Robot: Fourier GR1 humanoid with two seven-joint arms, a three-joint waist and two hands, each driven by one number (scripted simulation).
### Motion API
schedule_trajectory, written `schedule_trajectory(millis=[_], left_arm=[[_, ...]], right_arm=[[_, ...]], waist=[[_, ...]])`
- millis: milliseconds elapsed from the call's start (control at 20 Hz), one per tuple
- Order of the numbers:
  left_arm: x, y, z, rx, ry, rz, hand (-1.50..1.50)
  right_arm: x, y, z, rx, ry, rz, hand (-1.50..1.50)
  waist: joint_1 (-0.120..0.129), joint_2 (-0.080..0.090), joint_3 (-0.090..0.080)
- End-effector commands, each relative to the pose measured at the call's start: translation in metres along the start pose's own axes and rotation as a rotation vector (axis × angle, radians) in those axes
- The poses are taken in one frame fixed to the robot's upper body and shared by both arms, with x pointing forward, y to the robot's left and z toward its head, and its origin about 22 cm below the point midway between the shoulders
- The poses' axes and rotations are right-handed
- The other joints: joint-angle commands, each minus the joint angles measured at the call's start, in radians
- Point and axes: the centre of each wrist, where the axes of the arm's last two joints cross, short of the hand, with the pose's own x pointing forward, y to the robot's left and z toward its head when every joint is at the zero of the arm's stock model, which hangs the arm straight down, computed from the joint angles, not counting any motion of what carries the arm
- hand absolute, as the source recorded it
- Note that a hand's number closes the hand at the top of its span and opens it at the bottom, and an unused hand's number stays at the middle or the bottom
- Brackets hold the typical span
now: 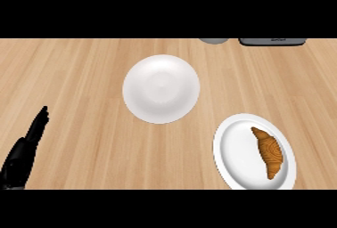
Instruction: Pick the croissant from the plate and place it in the plate
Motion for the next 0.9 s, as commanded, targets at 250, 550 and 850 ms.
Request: schedule_trajectory(millis=[250,550,850], left_arm=[[0.009,-0.018,-0.011,-0.025,-0.014,-0.01,0.0],[0.02,-0.021,0.004,-0.01,-0.03,0.018,0.0],[0.004,-0.019,-0.003,-0.007,-0.008,0.005,0.0]], right_arm=[[0.022,-0.024,-0.041,0.135,0.241,0.302,-1.5],[0.021,-0.005,-0.064,0.271,0.376,0.41,-1.5],[-0.006,0.002,-0.068,0.447,0.472,0.506,-1.5]], waist=[[0.022,0.008,0.001],[0.036,0.005,0.002],[0.02,0.005,0.002]])
